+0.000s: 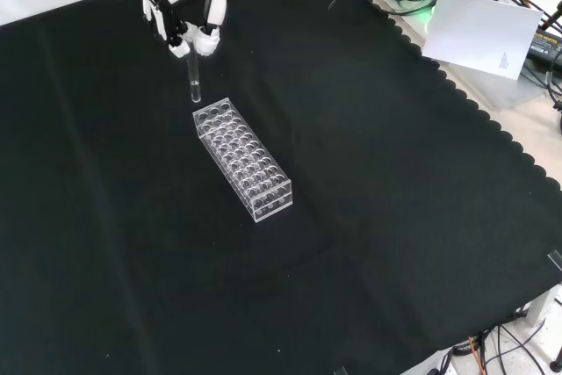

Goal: Put the test tube back in the rack.

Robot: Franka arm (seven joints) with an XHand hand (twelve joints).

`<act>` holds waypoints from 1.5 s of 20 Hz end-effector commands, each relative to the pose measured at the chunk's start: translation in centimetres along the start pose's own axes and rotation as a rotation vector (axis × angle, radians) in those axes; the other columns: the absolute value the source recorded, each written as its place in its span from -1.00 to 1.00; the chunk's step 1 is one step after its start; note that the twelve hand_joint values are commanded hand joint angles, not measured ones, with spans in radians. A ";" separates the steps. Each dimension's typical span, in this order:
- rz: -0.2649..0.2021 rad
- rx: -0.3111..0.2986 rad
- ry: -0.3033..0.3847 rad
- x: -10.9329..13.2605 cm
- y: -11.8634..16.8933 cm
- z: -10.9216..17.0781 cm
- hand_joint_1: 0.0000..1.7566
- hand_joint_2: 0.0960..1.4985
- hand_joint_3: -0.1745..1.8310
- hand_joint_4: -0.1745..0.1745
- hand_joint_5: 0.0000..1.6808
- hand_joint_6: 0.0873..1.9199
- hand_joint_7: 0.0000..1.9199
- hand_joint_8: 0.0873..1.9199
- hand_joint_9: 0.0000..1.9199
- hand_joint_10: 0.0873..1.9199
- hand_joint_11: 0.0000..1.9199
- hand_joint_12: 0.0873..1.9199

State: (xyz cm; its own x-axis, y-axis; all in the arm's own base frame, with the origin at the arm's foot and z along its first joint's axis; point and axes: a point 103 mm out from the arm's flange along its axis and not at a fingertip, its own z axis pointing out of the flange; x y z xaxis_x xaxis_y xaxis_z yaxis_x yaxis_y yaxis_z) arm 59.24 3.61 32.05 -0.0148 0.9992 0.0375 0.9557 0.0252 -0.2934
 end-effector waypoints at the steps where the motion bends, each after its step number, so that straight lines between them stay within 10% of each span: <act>1: 0.001 0.017 0.015 -0.4 0.1 0.6 0.63 -0.06 -0.46 -1.00 0.62 -0.68 0.78 -0.50 0.42 -0.62 0.06 0.16; 30: -0.010 0.117 0.043 0.8 1.7 5.6 0.63 -0.06 -0.45 -1.00 0.61 -0.68 0.78 -0.50 0.42 -0.62 0.06 0.16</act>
State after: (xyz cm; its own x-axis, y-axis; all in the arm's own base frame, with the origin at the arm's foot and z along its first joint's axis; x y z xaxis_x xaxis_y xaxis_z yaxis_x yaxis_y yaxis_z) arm 58.79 4.79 27.30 -0.0199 0.9960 0.0872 0.9205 0.0523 -0.3873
